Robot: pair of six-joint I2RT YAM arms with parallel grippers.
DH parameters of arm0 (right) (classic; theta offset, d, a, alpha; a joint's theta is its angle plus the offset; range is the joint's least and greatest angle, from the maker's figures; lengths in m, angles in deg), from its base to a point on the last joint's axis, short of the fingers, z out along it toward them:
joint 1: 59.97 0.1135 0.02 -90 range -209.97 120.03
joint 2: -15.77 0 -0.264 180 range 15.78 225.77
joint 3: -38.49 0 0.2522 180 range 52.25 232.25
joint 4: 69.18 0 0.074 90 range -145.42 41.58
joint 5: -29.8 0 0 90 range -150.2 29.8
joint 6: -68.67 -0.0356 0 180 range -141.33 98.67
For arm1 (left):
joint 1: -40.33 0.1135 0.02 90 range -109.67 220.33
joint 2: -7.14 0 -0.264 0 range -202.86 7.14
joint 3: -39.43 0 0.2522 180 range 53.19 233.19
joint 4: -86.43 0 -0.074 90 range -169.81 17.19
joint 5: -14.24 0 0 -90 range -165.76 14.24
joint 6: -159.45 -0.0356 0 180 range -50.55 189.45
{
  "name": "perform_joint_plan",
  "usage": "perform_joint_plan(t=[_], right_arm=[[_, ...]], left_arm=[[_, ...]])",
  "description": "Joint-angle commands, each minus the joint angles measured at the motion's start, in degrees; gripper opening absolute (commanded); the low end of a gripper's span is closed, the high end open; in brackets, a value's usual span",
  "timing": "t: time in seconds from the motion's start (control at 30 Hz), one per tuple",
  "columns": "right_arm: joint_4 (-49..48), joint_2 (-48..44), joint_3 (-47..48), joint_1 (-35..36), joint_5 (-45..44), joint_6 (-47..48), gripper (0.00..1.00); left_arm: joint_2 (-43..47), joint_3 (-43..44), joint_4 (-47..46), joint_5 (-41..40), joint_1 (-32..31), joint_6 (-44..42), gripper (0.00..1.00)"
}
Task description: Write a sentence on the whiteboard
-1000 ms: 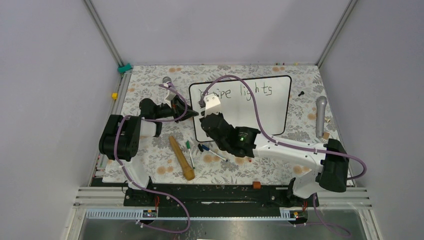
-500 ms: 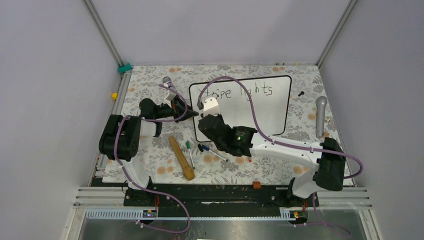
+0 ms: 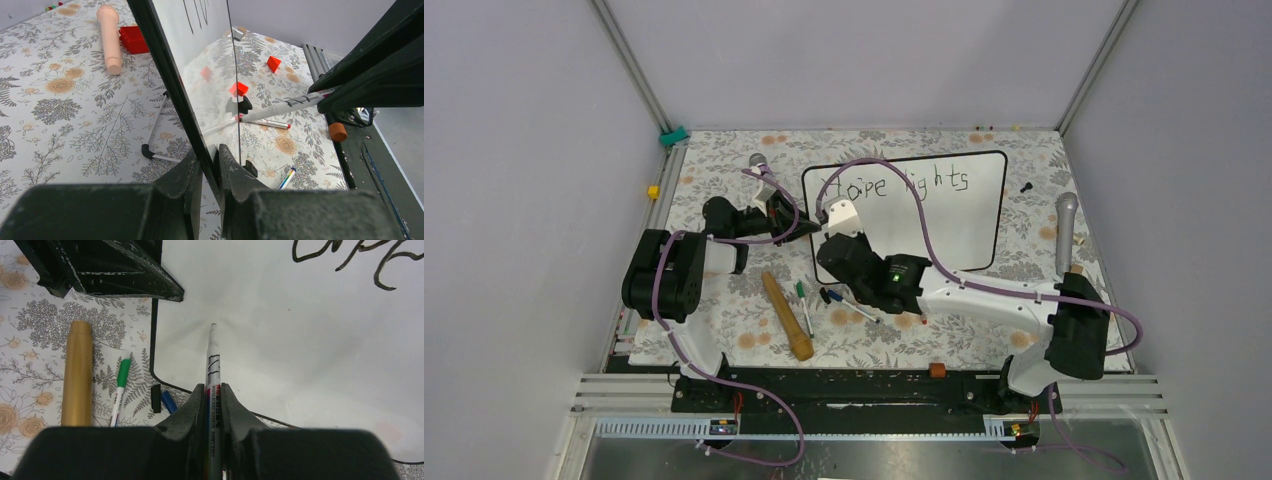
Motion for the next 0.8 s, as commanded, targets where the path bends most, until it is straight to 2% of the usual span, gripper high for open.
perform_joint_plan(t=[0.0, 0.5, 0.77], right_arm=[[0.7, 2.2, 3.7, 0.6, -3.0, 0.1, 0.0], [-0.3, 5.0, 5.8, 0.6, -2.8, 0.8, 0.0], [3.2, 6.8, 7.2, 0.6, -7.1, 0.5, 0.0]], left_arm=[[1.1, -1.1, -5.0, 0.7, 0.1, -8.8, 0.0], [1.0, -1.1, -5.0, 0.7, 0.1, -8.7, 0.0], [1.1, -1.1, -5.0, 0.6, 0.1, -8.7, 0.0]])
